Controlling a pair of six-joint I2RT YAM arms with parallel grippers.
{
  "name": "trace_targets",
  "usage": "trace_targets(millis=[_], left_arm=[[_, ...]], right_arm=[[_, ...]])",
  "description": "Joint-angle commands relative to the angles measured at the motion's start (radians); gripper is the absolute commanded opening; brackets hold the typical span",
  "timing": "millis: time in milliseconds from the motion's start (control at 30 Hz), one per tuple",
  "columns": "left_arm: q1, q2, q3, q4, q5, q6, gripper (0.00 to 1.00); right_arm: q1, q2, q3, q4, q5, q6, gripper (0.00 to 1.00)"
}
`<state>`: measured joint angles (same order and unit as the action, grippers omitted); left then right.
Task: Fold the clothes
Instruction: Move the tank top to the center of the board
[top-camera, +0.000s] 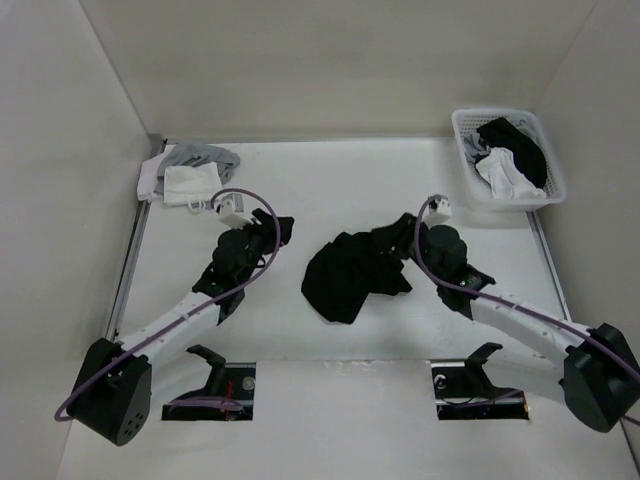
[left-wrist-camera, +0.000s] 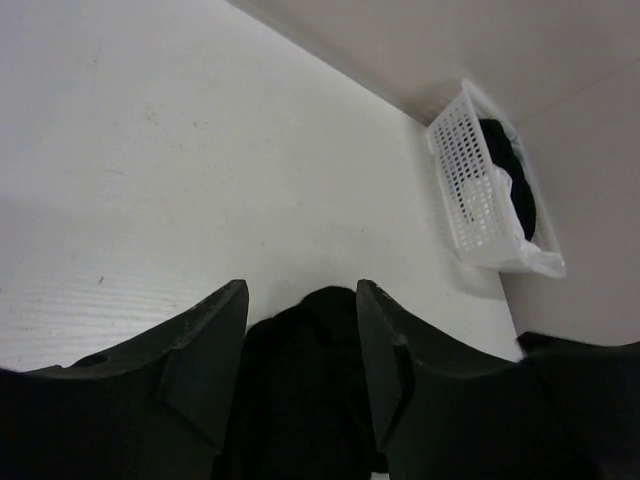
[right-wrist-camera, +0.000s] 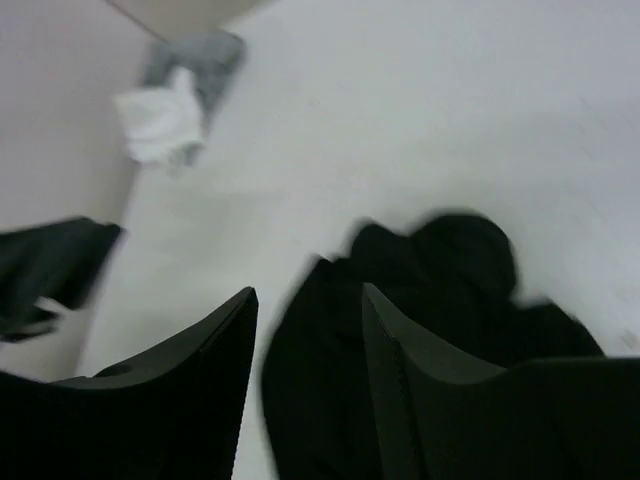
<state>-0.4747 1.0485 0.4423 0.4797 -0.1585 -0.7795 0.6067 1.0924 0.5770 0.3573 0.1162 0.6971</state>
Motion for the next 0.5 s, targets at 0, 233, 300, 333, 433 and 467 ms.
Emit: trace_targets(millis=[0,233,300,333,433,467], left_arm=[[-0.046,-0.010,-0.037,-0.087,-0.007,-0.004,0.44],[-0.184,0.007,-0.065,-0.214,-0.050,0.028,0.30],[-0.222,0.019,-0.071,-0.274,-0.088,0.023,0.30],[-0.235,0.022,-0.073,-0.303,-0.105,0.019,0.30],[-0.274,0.022,-0.085,-0.403,-0.130,-0.016,0.33],[-0.288,0.015,-0.094,-0.414,-0.130,-0.030,0.35]], right_arm=[[0.006,-0.126,-0.045,-0.021,0.094,0.018,0.42],[0.011,-0.143,-0.089,-0.340,0.100,0.054,0.13],[0.070,-0.102,-0.078,-0.389,0.073,0.053,0.23],[0.098,-0.085,-0.074,-0.403,0.066,0.053,0.29],[0.171,-0.039,-0.069,-0.423,0.047,0.071,0.43],[0.185,-0.028,-0.072,-0.422,0.040,0.082,0.45]])
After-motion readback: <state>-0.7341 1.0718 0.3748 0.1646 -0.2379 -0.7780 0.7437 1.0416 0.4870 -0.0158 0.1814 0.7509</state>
